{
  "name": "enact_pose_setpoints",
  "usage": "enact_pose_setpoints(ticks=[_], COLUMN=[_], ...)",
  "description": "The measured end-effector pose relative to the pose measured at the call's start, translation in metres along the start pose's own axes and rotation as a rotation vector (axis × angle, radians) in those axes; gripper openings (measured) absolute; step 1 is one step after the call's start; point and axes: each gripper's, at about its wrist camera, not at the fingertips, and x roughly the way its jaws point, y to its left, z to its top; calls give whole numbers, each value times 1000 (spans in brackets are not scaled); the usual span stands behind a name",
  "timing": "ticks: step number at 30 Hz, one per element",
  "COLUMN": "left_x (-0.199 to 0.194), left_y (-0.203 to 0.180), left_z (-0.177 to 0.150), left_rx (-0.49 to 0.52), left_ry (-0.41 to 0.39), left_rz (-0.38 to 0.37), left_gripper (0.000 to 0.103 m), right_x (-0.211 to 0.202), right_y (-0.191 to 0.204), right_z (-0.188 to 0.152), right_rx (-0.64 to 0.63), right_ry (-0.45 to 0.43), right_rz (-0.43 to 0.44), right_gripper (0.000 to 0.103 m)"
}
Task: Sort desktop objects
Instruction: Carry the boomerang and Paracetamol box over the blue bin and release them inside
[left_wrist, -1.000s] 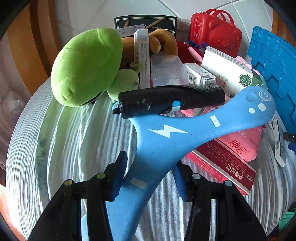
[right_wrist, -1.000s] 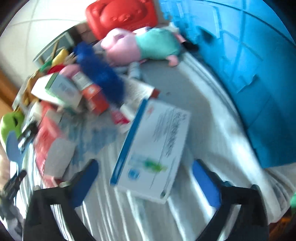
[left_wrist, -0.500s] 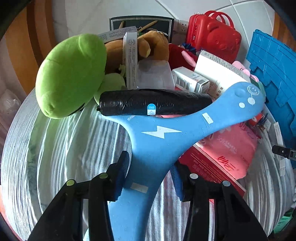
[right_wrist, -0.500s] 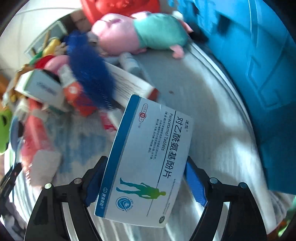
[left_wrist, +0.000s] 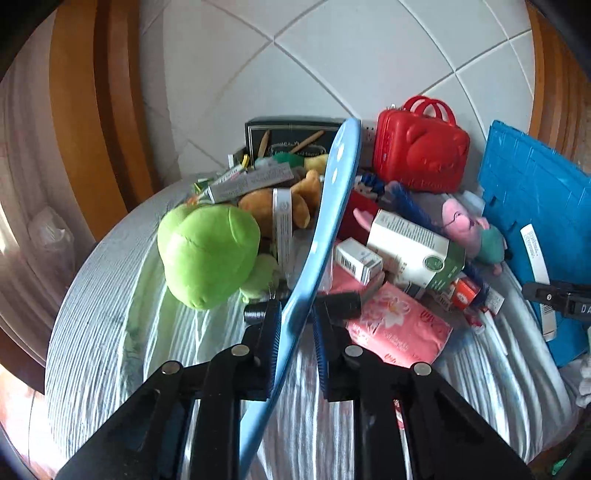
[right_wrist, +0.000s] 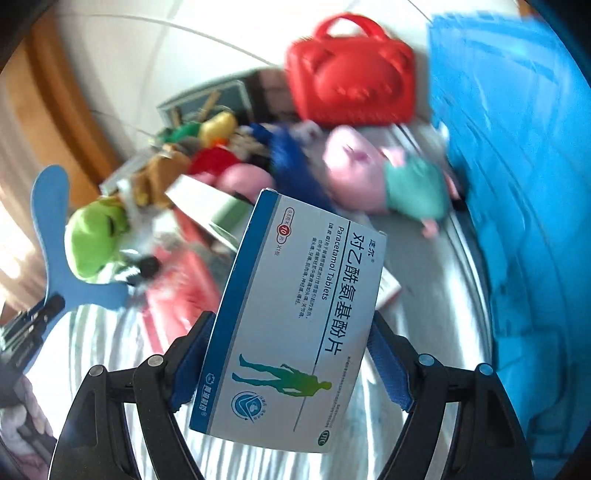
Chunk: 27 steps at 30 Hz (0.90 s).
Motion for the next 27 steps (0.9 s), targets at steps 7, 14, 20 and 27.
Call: enact_pose_setpoints(ticks=[7,14,20,27], left_x=[-17,14,57,100], left_y=[-10,-24,-18,-21], left_z=[32,-6,-67,-110], left_rx=[13,41,-94,-220], left_ry=[-63,79,288,394], left_rz=[-3,-1,47,129], left_gripper=[17,64,86,63], right_x=[-27,-26,4,35], right_y=[23,17,3,-6], right_z=[27,21,-2,-18], right_rx=[-85,-108,-99,-136], right_ry=[-84,-52,64,181], right_rz=[49,66,76,108], right_gripper=[81,81,81,81])
